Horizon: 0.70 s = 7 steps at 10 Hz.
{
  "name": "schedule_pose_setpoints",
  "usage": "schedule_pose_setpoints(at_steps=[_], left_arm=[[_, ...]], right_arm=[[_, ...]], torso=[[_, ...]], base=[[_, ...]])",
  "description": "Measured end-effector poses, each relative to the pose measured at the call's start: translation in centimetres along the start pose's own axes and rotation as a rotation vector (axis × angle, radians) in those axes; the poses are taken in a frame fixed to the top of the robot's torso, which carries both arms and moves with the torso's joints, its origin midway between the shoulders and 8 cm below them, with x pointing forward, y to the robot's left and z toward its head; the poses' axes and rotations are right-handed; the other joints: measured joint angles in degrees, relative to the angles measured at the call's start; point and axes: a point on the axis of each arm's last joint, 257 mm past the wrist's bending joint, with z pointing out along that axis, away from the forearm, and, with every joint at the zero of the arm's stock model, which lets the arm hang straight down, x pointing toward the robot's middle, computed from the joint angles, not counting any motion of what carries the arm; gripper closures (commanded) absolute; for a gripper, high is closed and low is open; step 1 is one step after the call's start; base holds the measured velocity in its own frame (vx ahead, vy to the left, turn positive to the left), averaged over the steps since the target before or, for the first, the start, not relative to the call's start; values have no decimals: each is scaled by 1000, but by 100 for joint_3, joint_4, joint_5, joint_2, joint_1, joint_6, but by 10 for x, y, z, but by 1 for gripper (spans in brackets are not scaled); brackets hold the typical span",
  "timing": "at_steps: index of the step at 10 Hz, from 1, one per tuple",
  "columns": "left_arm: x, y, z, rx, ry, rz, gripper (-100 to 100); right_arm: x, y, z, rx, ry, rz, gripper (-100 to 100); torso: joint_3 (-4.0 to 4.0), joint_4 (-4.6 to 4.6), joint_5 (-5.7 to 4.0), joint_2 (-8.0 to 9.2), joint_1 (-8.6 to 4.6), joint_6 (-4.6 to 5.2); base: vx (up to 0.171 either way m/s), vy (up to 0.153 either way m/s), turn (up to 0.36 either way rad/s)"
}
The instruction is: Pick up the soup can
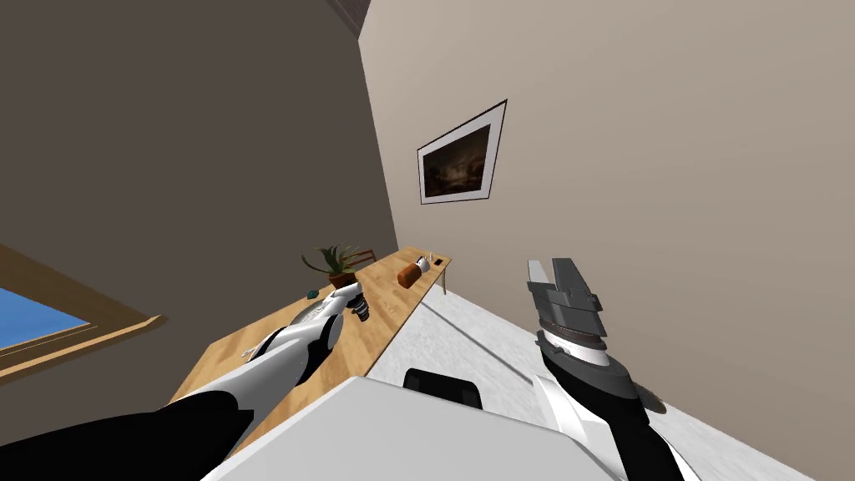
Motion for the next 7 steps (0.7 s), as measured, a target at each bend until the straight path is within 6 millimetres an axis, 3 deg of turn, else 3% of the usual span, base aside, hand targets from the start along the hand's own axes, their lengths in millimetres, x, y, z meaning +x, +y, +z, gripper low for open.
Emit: schedule_pose_setpoints(at_steps=[4,6,7], left_arm=[[23,5,-6,-14,32,116,100],[33,9,-8,-20,47,172,100],[33,9,-8,-21,48,175,0]], right_arm=[[0,0,0,0,0,0,0],[0,0,0,0,0,0,0],[0,0,0,0,0,0,0]], torso=[[-6,-1,-5,-10,-21,12],[5,2,1,9,-3,13],[12,6,2,21,13,15]], base=[[130,-117,354],[42,-61,102],[5,-8,-3]])
